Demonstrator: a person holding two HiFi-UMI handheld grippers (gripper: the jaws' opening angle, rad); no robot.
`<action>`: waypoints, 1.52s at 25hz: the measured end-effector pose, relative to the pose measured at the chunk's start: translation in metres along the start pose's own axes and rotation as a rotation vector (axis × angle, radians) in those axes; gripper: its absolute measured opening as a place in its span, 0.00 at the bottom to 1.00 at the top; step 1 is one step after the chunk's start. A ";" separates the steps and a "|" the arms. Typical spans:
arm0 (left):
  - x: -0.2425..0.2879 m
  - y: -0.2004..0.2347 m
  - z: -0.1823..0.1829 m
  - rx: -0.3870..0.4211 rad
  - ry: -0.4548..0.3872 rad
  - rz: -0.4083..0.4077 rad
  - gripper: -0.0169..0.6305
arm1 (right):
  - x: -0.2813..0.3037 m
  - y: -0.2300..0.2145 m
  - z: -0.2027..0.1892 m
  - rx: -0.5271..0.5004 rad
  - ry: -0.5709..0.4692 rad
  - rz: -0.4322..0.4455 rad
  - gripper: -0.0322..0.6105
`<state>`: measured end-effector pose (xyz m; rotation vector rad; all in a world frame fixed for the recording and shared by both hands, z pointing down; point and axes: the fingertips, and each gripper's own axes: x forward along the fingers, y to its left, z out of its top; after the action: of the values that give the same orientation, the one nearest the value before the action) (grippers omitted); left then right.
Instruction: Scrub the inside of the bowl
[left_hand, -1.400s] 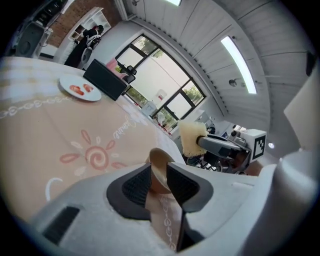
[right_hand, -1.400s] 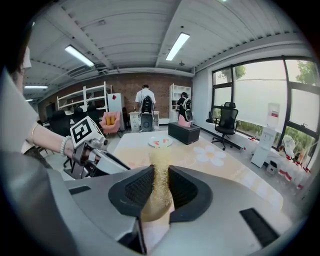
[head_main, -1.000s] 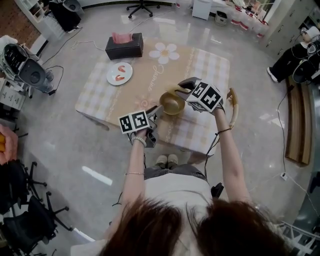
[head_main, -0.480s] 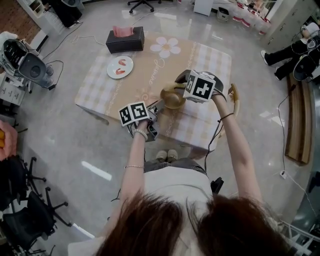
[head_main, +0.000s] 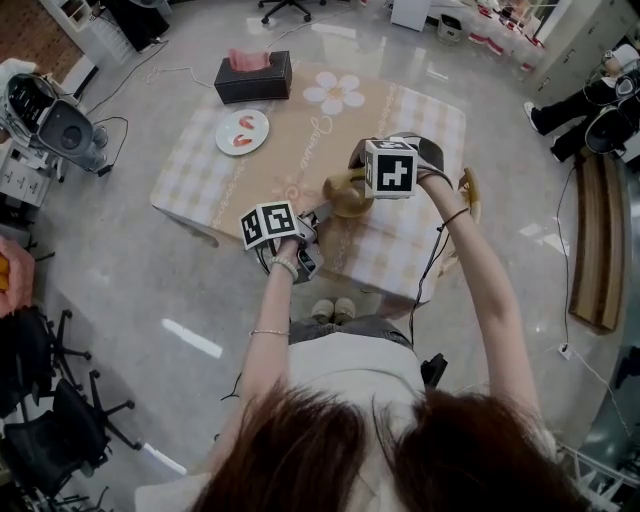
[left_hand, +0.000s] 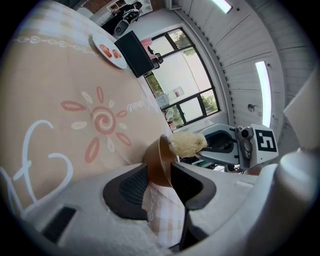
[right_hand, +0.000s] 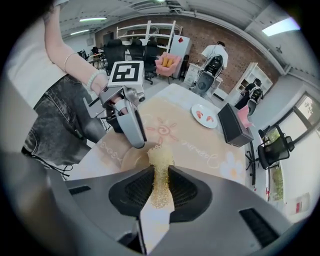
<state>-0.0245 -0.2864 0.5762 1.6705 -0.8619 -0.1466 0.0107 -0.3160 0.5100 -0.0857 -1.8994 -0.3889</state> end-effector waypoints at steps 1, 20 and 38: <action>0.000 0.000 -0.001 -0.005 0.005 0.000 0.24 | 0.001 0.001 -0.001 -0.024 0.018 0.010 0.17; 0.003 0.002 -0.007 -0.070 0.057 -0.031 0.24 | 0.018 -0.004 0.004 -0.347 0.216 0.122 0.17; 0.007 0.001 -0.011 -0.130 0.058 -0.053 0.20 | 0.028 -0.007 -0.003 -0.453 0.316 0.140 0.17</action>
<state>-0.0138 -0.2820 0.5828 1.5693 -0.7487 -0.1858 0.0020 -0.3268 0.5356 -0.4308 -1.4586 -0.6891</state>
